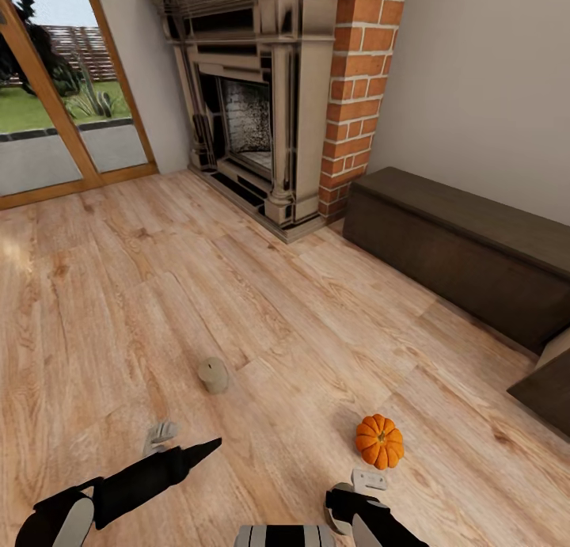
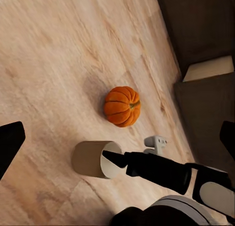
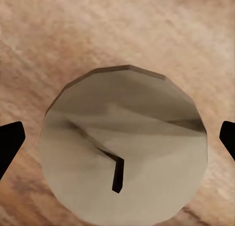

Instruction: Place each of the two pumpkins and all three candles from the living room inside a cabinet in the living room (use any cabinet), then make sure every cabinet is closed, and position the cauldron so it is next to a table in the living room.

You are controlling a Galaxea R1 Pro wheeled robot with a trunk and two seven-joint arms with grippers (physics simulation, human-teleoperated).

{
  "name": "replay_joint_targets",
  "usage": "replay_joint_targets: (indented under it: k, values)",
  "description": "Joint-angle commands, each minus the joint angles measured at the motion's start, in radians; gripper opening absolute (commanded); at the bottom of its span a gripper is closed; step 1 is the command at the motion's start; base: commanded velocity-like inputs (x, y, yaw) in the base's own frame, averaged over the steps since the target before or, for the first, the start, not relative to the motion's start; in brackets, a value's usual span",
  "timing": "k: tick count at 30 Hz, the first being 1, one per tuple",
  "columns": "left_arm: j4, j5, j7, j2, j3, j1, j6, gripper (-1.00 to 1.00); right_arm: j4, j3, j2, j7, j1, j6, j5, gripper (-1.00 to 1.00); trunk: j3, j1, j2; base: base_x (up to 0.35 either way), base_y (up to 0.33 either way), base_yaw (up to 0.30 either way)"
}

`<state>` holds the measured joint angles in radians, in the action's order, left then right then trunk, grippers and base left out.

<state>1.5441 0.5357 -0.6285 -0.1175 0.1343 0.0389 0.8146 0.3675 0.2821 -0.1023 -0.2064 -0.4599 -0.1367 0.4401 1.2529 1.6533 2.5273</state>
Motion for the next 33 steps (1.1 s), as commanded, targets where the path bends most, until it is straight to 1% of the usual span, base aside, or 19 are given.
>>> replay_joint_targets:
  k: [1, 6, 11, 12, 14, 21, 27, 30, 33]
  values:
    - [0.002, 0.002, -0.027, -0.005, 0.001, 0.000, 0.006, 1.00, 0.002, 0.008, 0.001, -0.008, 0.000, -0.005, 0.007, 1.00, 0.001, 0.000, 0.000, 0.000, 0.000, 0.000]
    - [0.006, 0.001, -0.091, -0.012, 0.002, -0.002, 0.008, 1.00, 0.002, 0.008, 0.001, -0.005, 0.000, -0.005, 0.006, 1.00, 0.001, 0.000, 0.000, 0.000, 0.000, 0.000]
    - [0.006, 0.001, -0.117, -0.014, 0.003, -0.003, 0.008, 1.00, 0.002, 0.008, 0.001, -0.003, 0.000, -0.004, 0.006, 1.00, 0.001, 0.000, 0.000, 0.000, 0.000, 0.000]
    - [0.007, 0.001, -0.123, -0.015, 0.003, -0.003, 0.008, 1.00, 0.002, 0.008, 0.001, -0.003, 0.000, -0.004, 0.006, 1.00, 0.005, 0.000, 0.001, 0.000, 0.000, 0.000]
    - [0.007, 0.002, -0.129, -0.017, 0.004, -0.003, 0.009, 1.00, 0.002, 0.008, 0.001, -0.002, 0.000, -0.004, 0.006, 1.00, 0.012, 0.001, 0.001, 0.000, 0.000, 0.000]
    - [0.007, 0.003, -0.154, -0.023, 0.004, -0.004, 0.012, 1.00, 0.002, 0.008, 0.001, 0.000, 0.000, -0.004, 0.006, 1.00, 0.012, 0.001, 0.001, 0.000, 0.000, 0.000]
    - [0.007, 0.003, -0.159, -0.024, 0.004, -0.004, 0.012, 1.00, 0.002, 0.008, 0.001, 0.001, 0.000, -0.004, 0.007, 1.00, 0.012, 0.001, 0.001, 0.000, 0.000, 0.000]
    - [0.006, 0.003, -0.160, -0.024, 0.004, -0.004, 0.012, 1.00, 0.002, 0.007, 0.001, 0.001, 0.000, -0.004, 0.008, 1.00, 0.024, 0.003, 0.002, 0.000, 0.000, 0.000]
    - [0.006, 0.003, -0.160, -0.024, 0.004, -0.004, 0.012, 1.00, 0.002, 0.007, 0.001, 0.001, 0.000, -0.004, 0.008, 1.00, 0.024, 0.003, 0.002, 0.000, 0.000, 0.000]
